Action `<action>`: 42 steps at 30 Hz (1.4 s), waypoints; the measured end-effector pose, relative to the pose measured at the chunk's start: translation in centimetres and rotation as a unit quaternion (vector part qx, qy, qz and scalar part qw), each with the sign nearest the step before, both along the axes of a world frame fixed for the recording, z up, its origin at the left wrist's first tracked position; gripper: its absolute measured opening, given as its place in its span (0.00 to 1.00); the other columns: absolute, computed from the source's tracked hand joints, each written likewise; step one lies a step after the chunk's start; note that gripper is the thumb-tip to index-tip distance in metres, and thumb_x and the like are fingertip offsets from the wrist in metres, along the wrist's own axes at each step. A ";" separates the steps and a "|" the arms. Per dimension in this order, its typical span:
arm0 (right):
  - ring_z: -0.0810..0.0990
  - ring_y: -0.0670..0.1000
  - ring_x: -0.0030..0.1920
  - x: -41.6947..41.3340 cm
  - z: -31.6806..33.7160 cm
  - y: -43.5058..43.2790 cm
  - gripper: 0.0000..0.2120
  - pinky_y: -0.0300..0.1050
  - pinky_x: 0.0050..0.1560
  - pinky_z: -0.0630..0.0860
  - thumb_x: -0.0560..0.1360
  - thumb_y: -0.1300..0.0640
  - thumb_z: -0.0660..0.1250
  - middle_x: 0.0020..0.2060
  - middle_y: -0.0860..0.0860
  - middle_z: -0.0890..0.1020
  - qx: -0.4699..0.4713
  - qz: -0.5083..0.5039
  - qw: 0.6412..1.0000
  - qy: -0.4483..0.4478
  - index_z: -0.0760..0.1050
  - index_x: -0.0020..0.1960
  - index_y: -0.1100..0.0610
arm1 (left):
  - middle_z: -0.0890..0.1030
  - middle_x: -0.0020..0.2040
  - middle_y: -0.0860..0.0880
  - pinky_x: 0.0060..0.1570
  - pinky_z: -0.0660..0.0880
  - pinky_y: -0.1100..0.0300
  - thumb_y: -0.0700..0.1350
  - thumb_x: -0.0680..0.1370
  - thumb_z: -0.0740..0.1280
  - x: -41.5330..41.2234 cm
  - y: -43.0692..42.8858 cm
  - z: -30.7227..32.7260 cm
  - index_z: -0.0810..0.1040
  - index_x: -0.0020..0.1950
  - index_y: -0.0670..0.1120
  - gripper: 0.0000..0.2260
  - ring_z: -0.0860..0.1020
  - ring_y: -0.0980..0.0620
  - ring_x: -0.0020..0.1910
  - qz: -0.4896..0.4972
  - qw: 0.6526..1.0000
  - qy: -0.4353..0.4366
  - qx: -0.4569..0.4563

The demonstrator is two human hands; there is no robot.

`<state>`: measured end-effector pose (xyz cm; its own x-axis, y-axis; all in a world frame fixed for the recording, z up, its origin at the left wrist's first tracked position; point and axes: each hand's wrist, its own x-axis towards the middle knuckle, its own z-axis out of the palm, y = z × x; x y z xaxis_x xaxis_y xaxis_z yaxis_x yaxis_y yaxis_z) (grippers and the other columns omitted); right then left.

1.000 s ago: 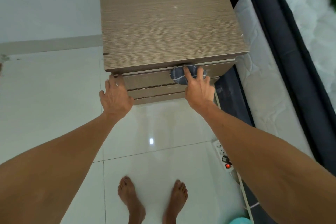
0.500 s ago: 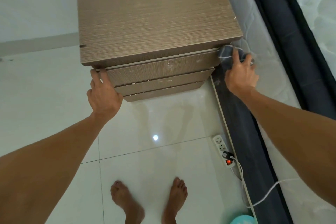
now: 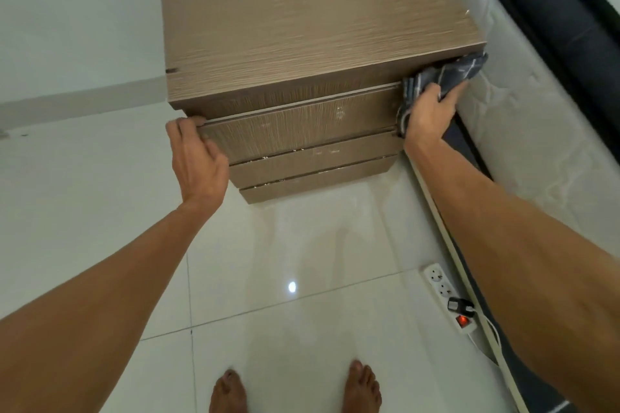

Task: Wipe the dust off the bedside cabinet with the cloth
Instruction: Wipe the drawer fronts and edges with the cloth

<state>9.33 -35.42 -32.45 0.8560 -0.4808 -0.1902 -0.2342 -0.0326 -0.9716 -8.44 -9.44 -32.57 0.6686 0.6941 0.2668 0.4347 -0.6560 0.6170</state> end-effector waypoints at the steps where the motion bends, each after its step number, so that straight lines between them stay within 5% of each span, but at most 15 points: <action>1: 0.60 0.55 0.75 0.0 -0.6 1.0 0.33 0.40 0.69 0.57 0.80 0.51 0.57 0.78 0.56 0.57 0.002 -0.002 1.000 -0.013 0.46 0.80 0.53 | 0.72 0.60 0.40 0.51 0.71 0.58 0.33 0.77 0.58 0.1 0.6 -0.3 0.74 0.59 0.39 0.12 0.75 0.44 0.52 0.001 1.000 -0.030 -0.006; 5: 0.46 0.57 0.79 -1.1 -2.9 4.2 0.31 0.51 0.75 0.50 0.83 0.47 0.53 0.79 0.58 0.44 -0.006 0.000 0.999 -0.042 0.40 0.80 0.49 | 0.76 0.54 0.42 0.48 0.75 0.52 0.36 0.75 0.58 0.5 2.1 -1.5 0.78 0.53 0.39 0.11 0.76 0.49 0.46 -0.025 0.992 -0.124 -0.017; 10: 0.48 0.61 0.78 -3.3 -5.6 9.3 0.31 0.60 0.76 0.52 0.83 0.43 0.51 0.79 0.57 0.39 -0.006 -0.003 0.993 -0.119 0.39 0.80 0.46 | 0.76 0.50 0.42 0.45 0.76 0.54 0.35 0.74 0.59 0.6 3.0 -3.0 0.79 0.49 0.39 0.10 0.74 0.54 0.45 -0.060 0.976 -0.209 0.000; 14: 0.46 0.63 0.78 -5.5 -7.8 13.1 0.31 0.61 0.75 0.49 0.83 0.44 0.52 0.79 0.55 0.38 -0.039 0.017 0.984 -0.171 0.40 0.80 0.46 | 0.77 0.48 0.41 0.40 0.72 0.68 0.36 0.74 0.59 1.0 3.6 -4.1 0.80 0.47 0.38 0.10 0.74 0.54 0.44 -0.081 0.961 -0.264 0.027; 20: 0.50 0.68 0.76 -8.0 -12.1 18.8 0.34 0.67 0.74 0.53 0.79 0.38 0.50 0.79 0.61 0.44 -0.218 0.049 0.932 -0.286 0.48 0.80 0.51 | 0.78 0.46 0.44 0.39 0.70 0.71 0.37 0.74 0.59 1.7 4.1 -5.9 0.81 0.45 0.40 0.11 0.74 0.56 0.43 -0.090 0.928 -0.359 0.043; 25: 0.45 0.71 0.76 -10.0 -15.3 22.4 0.32 0.68 0.74 0.45 0.78 0.40 0.55 0.78 0.62 0.49 -0.389 0.107 0.813 -0.419 0.50 0.78 0.47 | 0.79 0.47 0.44 0.42 0.66 0.75 0.39 0.74 0.58 1.9 4.1 -6.8 0.81 0.46 0.40 0.12 0.74 0.56 0.43 -0.088 0.906 -0.410 0.048; 30: 0.50 0.70 0.76 -8.8 -17.1 20.7 0.27 0.67 0.75 0.51 0.78 0.49 0.62 0.78 0.58 0.56 -0.555 0.207 0.565 -0.575 0.63 0.76 0.48 | 0.77 0.45 0.48 0.39 0.67 0.69 0.40 0.76 0.57 2.1 3.7 -6.7 0.76 0.50 0.42 0.09 0.74 0.54 0.42 -0.078 0.896 -0.435 0.029; 33: 0.56 0.67 0.76 -7.7 -16.5 17.9 0.26 0.64 0.74 0.58 0.78 0.57 0.64 0.76 0.57 0.62 -0.641 0.296 0.363 -0.608 0.66 0.75 0.51 | 0.78 0.48 0.48 0.44 0.66 0.64 0.40 0.77 0.57 2.2 3.2 -6.3 0.76 0.52 0.41 0.10 0.75 0.51 0.47 -0.043 0.909 -0.410 0.051; 35: 0.62 0.66 0.74 -7.4 -15.6 15.4 0.24 0.62 0.72 0.61 0.76 0.58 0.65 0.74 0.56 0.67 -0.671 0.329 0.275 -0.605 0.71 0.72 0.54 | 0.77 0.50 0.47 0.44 0.63 0.64 0.41 0.77 0.57 2.5 2.9 -6.5 0.75 0.54 0.42 0.10 0.73 0.51 0.50 -0.021 0.921 -0.379 0.085; 37: 0.64 0.66 0.72 -7.3 -15.1 12.8 0.24 0.61 0.71 0.63 0.75 0.59 0.62 0.74 0.57 0.67 -0.681 0.319 0.271 -0.602 0.71 0.71 0.55 | 0.76 0.53 0.45 0.46 0.64 0.61 0.42 0.77 0.58 2.7 2.8 -7.1 0.75 0.55 0.43 0.10 0.72 0.49 0.53 -0.010 0.927 -0.352 0.128; 42: 0.58 0.65 0.75 -6.3 -15.2 11.2 0.26 0.62 0.75 0.55 0.79 0.58 0.58 0.76 0.57 0.58 -0.648 0.244 0.353 -0.629 0.62 0.76 0.52 | 0.75 0.56 0.43 0.55 0.67 0.49 0.42 0.75 0.58 2.9 1.6 -8.5 0.77 0.57 0.43 0.13 0.72 0.43 0.58 -0.029 0.916 -0.322 0.238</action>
